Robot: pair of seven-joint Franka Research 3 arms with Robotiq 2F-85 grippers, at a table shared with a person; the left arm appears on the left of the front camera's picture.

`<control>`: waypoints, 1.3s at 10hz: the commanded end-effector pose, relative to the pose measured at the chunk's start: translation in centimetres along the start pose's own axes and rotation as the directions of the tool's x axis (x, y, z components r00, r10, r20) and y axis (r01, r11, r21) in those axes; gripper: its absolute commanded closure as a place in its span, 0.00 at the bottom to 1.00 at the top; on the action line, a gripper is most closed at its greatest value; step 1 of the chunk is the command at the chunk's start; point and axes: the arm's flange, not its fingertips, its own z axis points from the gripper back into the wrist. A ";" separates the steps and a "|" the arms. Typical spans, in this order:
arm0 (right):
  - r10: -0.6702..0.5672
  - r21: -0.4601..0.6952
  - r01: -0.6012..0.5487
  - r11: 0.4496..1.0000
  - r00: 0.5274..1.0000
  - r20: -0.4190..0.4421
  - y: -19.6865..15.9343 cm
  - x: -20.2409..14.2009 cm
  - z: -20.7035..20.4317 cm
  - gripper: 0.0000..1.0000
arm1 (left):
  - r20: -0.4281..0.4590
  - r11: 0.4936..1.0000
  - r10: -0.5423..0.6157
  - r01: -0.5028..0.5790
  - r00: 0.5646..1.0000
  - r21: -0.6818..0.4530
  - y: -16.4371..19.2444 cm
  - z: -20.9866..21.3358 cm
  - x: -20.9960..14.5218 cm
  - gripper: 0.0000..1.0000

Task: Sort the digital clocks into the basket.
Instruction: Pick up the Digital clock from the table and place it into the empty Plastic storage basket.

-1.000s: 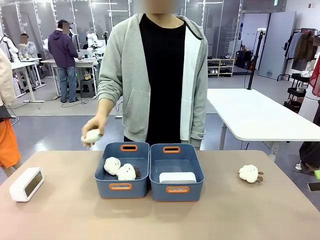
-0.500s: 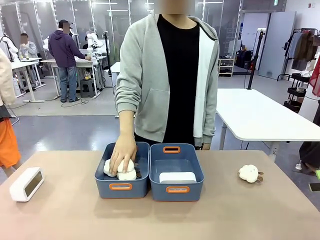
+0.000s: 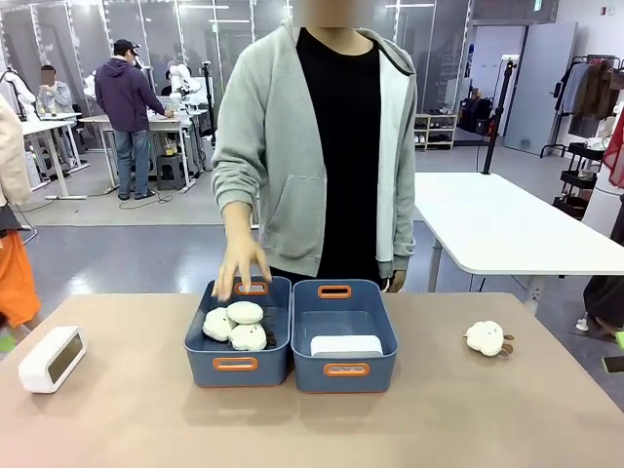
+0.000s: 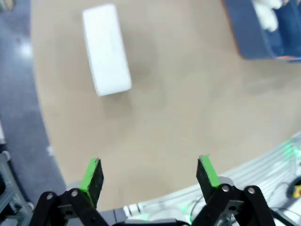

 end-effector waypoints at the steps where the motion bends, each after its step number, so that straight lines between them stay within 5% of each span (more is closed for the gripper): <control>1: -0.013 -0.001 0.013 1.000 1.000 0.010 0.3 0.3 0.1 0.00 | 0.006 0.998 0.048 -0.048 0.999 0.035 -0.8 -2.0 1.2 0.00; 3: -0.013 -0.001 0.013 1.000 1.000 0.010 0.3 0.3 0.1 0.00 | 0.047 0.988 0.135 -0.138 0.990 0.067 -1.0 -4.6 2.7 0.00; 11: -0.013 -0.001 0.013 1.000 1.000 0.010 0.3 0.3 0.1 0.00 | 0.133 0.954 0.125 -0.156 0.983 0.257 2.1 -14.6 5.9 0.00; 12: -0.013 -0.001 0.013 1.000 1.000 0.010 0.3 0.3 0.1 0.00 | 0.141 0.963 0.105 -0.136 0.984 0.232 1.9 -15.0 5.8 0.60; 13: -0.013 -0.001 0.013 1.000 1.000 0.010 0.3 0.3 0.1 0.00 | 0.135 0.967 0.099 -0.127 0.986 0.220 1.8 -14.9 5.8 0.60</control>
